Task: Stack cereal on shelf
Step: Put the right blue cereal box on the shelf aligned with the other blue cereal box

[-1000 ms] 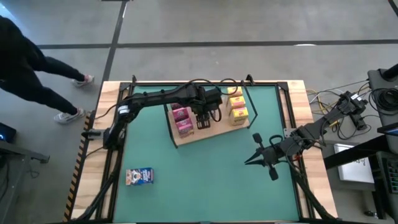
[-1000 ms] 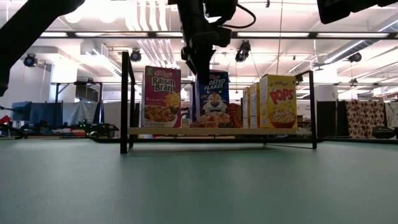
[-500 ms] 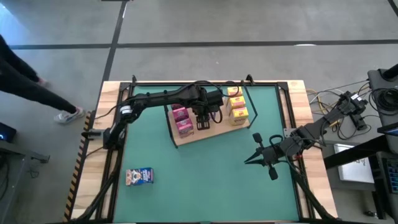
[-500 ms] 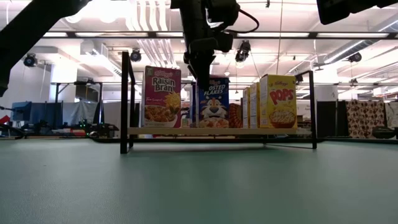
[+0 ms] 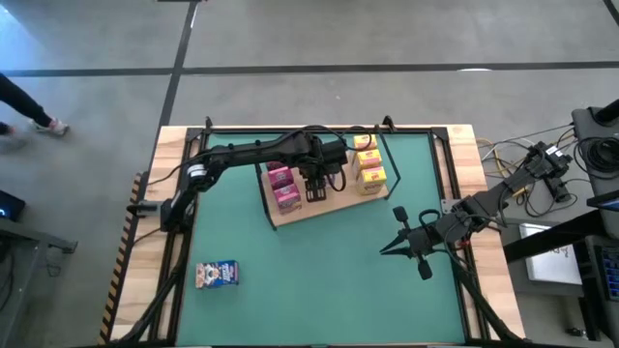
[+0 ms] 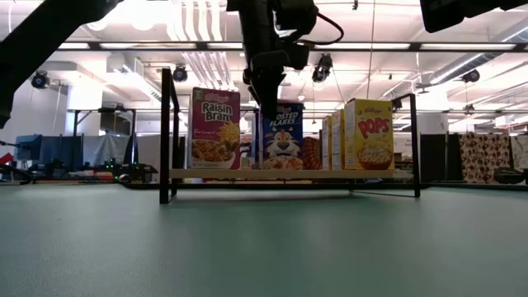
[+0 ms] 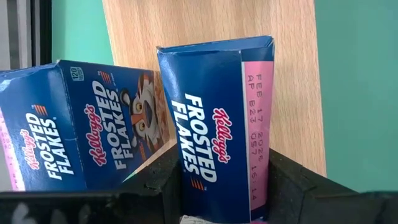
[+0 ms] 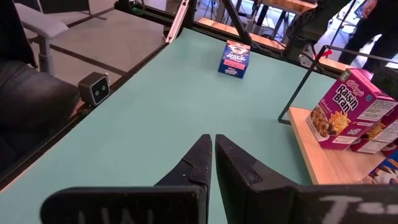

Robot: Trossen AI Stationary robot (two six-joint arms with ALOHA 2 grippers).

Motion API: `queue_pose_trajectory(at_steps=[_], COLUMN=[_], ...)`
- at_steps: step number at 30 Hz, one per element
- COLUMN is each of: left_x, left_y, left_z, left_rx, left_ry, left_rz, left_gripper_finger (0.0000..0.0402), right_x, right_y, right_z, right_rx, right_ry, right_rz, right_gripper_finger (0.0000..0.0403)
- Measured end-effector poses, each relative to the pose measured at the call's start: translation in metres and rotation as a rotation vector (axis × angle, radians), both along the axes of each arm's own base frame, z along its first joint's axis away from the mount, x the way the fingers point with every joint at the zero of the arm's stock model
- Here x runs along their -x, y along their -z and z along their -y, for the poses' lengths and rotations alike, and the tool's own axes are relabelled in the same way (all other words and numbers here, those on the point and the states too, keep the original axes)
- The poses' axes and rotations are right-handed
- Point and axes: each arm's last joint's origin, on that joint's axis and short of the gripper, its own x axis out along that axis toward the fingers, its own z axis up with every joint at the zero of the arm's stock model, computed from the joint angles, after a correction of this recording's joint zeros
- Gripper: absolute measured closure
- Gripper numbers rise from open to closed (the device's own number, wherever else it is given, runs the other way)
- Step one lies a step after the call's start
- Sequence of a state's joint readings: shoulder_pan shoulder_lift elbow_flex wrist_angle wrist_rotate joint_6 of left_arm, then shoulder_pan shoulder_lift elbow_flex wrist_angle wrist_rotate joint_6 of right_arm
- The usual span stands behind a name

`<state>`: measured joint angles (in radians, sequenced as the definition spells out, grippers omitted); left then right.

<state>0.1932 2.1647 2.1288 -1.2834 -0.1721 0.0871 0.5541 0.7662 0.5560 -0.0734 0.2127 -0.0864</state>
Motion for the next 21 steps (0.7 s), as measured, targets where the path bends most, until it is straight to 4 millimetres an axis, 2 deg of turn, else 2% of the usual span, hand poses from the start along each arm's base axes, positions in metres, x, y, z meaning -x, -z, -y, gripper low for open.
queue_pose_trajectory(at_steps=[13,17,21], left_x=[0.001,0.000,0.003], left_y=[0.000,-0.010,-0.028], left_z=[0.000,0.001,0.003], left_rx=[-0.001,-0.006,-0.010], left_ry=[0.004,0.007,0.006], left_rz=[-0.011,0.011,0.037], left_gripper_finger=[0.0180,0.0172,0.0171], right_x=[0.000,0.000,0.000], right_y=[0.000,0.000,0.000], right_z=[0.000,0.000,0.000], right_rx=[-0.008,-0.008,-0.007], right_ry=[0.003,0.003,0.003], right_rz=[-0.003,-0.003,-0.003], right_gripper_finger=[0.0390,0.0390,0.0390])
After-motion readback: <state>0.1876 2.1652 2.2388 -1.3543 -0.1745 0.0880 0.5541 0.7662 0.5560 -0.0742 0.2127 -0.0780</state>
